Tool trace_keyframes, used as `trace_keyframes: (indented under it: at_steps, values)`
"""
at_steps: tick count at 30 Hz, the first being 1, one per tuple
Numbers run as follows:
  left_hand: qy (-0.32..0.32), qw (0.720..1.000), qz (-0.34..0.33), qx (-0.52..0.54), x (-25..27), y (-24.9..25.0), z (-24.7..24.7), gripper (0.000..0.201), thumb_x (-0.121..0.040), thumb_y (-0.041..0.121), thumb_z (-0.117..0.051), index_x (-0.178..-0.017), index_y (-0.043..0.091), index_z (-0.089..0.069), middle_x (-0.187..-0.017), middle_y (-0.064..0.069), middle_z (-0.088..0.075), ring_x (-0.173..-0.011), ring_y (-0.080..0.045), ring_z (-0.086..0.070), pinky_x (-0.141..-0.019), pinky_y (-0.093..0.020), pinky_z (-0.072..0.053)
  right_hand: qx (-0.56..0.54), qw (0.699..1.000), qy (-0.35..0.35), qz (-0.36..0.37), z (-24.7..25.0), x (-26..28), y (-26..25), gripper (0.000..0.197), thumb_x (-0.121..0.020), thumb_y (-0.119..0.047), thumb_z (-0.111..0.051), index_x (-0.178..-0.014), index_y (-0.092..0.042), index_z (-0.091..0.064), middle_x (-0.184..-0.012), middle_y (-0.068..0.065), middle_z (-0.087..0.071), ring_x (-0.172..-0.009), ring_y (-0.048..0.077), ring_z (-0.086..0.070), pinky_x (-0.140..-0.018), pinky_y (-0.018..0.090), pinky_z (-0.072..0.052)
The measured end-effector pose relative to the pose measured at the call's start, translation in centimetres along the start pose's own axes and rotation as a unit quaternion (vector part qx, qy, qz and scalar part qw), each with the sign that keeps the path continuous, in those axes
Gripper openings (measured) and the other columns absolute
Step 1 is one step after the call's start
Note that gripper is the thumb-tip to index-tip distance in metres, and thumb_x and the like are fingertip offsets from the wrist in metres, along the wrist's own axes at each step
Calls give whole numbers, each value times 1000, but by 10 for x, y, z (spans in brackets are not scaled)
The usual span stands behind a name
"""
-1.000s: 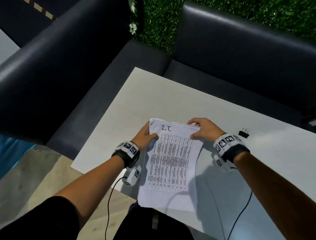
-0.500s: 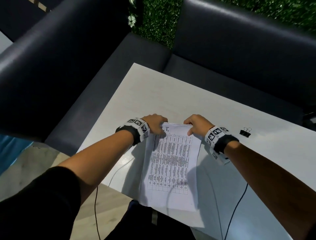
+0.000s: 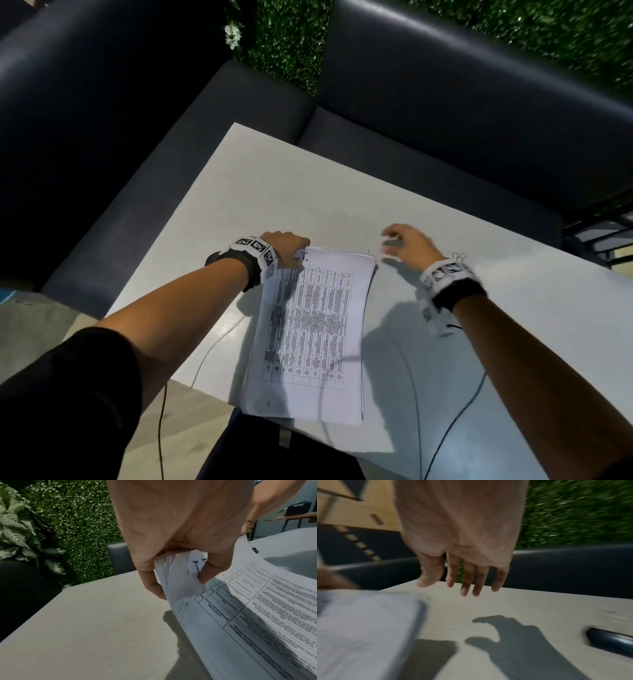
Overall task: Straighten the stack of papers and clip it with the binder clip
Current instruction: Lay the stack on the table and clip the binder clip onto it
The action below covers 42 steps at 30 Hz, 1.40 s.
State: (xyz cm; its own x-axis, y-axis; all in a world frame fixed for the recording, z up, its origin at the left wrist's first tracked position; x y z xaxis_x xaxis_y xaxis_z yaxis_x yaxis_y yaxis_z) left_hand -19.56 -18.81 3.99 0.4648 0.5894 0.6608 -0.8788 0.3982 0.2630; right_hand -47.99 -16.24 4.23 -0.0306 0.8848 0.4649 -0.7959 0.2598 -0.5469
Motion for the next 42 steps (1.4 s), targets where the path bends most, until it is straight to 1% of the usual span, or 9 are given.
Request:
trace_keyframes:
  at_steps: [3, 8, 18, 21, 24, 29, 33, 39, 42]
  values:
    - [3, 1000, 1, 20, -3, -4, -2, 38, -87, 28, -62, -117, 10, -49, -116, -13, -60, -106, -32, -58, -87, -41, -48, 101, 977, 164, -97, 42, 0, 56, 36, -81, 2, -59, -95, -32, -59, -117, 10, -52, -102, 28, -62, -92, 50, -48]
    - [20, 999, 21, 15, -1, -4, -4, 42, -89, 30, -58, -128, 17, -48, -127, -9, -57, -112, -30, -56, -89, -39, -44, 214, 956, 88, -177, 55, -13, 129, 45, -86, -9, -63, -129, -6, -52, -132, 24, -49, -116, 43, -50, -99, 47, -45]
    - [13, 999, 29, 40, 5, -10, -7, 28, -90, 28, -55, -111, 11, -49, -108, -12, -62, -89, -25, -55, -74, -33, -41, 152, 969, 132, -141, 34, -10, 135, 22, -79, 13, -53, -95, 4, -66, -103, 30, -64, -89, 39, -60, -89, 40, -50]
    - [13, 998, 25, 51, 6, -12, -7, 28, -89, 26, -55, -111, 10, -50, -109, -12, -62, -92, -27, -56, -76, -34, -42, 30, 985, 123, -115, 31, 0, 107, 14, -83, 17, -52, -81, 6, -62, -99, 31, -63, -68, 23, -65, -71, 33, -59]
    - [10, 998, 13, 63, 6, -14, -5, 31, -88, 28, -58, -112, 9, -50, -109, -12, -62, -99, -30, -58, -80, -38, -44, -175, 977, 101, -67, 21, 19, 50, 15, -84, 19, -53, -98, 15, -57, -104, 33, -55, -46, 0, -61, -42, 26, -51]
    - [29, 995, -3, 98, 13, -17, -1, 31, -88, 26, -63, -114, 9, -55, -92, -2, -53, -91, -21, -52, -79, -33, -41, -116, 988, 25, 101, -8, 38, -52, 16, -75, 7, -72, -88, 8, -64, -86, 12, -60, -63, -5, -57, -64, 16, -46]
    - [44, 989, -15, 140, 19, -21, -2, 22, -83, 19, -68, -104, 12, -63, -87, -2, -60, -83, -21, -53, -73, -28, -40, 5, 988, -7, 154, -36, 25, -98, 50, -73, -7, -78, -120, -12, -61, -100, 2, -59, -89, 14, -56, -82, 17, -39]
    - [62, 988, -15, 140, 24, -21, -5, 15, -80, 26, -70, -91, 22, -61, -84, 1, -62, -81, -22, -56, -74, -32, -46, 198, 964, -52, 168, -52, 10, -134, 27, -79, -16, -73, -101, -12, -59, -95, 5, -57, -84, 23, -58, -69, 28, -44]
    - [71, 988, -20, 135, 26, -21, -5, 15, -80, 27, -71, -87, 26, -58, -84, 2, -61, -80, -21, -56, -71, -30, -44, 280, 942, -70, 172, -54, 11, -142, 32, -82, -15, -69, -111, -9, -56, -102, 13, -59, -86, 31, -62, -73, 37, -53]
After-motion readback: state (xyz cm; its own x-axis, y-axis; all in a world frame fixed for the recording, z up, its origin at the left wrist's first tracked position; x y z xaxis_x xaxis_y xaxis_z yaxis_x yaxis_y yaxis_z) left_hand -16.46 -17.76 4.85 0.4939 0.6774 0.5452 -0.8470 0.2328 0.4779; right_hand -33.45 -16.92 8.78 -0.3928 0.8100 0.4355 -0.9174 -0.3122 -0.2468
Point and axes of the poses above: each hand's wrist, its own x-axis away from the middle knuckle, its own z-axis out of the back of the hand, y = z × x, the point moved 1 cm from there along -x, towards the middle knuckle
